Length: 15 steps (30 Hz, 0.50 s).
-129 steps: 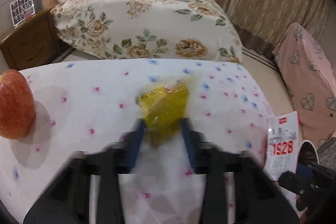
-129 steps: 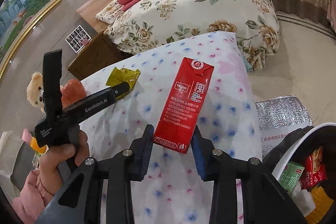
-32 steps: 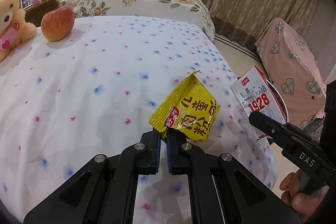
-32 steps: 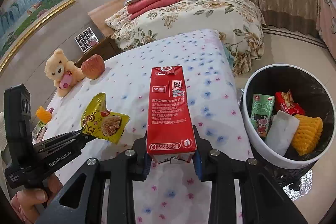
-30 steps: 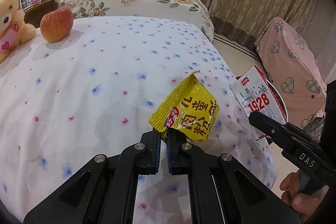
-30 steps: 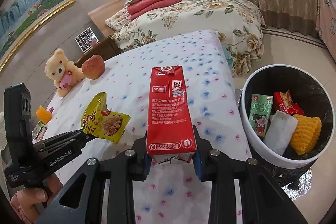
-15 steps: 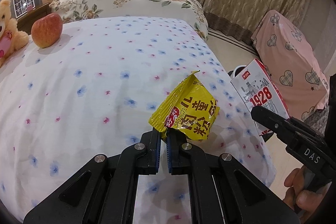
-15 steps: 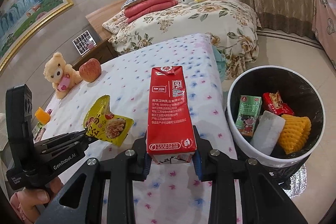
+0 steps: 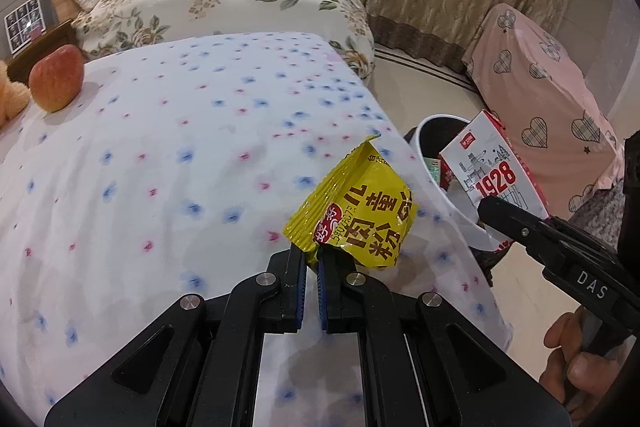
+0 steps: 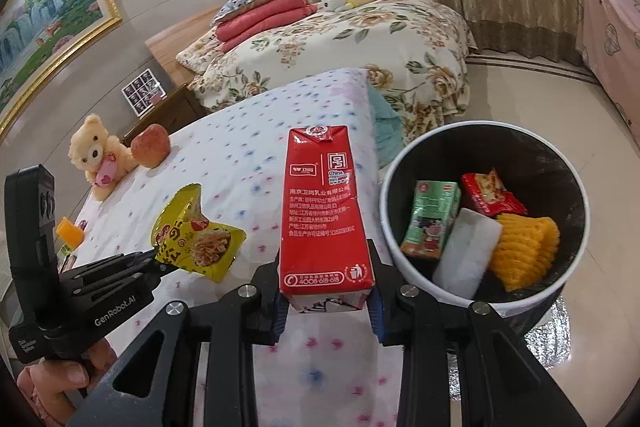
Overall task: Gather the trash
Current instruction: 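Carry the wrapper and milk box over the bin with both tools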
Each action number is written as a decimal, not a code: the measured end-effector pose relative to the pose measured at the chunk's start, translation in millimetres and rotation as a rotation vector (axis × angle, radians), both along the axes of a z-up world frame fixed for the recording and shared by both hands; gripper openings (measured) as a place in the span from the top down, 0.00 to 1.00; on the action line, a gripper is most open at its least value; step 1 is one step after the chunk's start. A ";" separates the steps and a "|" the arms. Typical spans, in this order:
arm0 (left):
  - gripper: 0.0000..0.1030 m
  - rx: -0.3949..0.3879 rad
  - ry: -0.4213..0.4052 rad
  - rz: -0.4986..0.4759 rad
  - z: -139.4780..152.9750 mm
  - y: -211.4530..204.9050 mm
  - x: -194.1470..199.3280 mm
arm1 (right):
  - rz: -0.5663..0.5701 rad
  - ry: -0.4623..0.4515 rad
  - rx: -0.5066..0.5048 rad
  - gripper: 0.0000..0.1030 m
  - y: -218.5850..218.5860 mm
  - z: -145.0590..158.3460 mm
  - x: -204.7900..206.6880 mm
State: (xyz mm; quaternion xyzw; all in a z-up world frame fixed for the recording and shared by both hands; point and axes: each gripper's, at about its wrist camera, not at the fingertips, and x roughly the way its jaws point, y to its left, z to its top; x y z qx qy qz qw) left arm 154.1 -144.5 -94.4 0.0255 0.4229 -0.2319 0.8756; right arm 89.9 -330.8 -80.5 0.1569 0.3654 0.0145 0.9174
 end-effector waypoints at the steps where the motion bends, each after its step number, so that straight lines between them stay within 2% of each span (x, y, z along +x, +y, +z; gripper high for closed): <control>1: 0.96 0.000 0.000 -0.004 0.1 -2.1 -0.2 | -0.002 -0.001 0.000 0.69 -1.4 0.1 -0.8; 15: 0.96 0.006 -0.012 -0.051 5.0 -26.5 -0.8 | -0.040 0.001 -0.001 0.69 -19.7 2.8 -7.7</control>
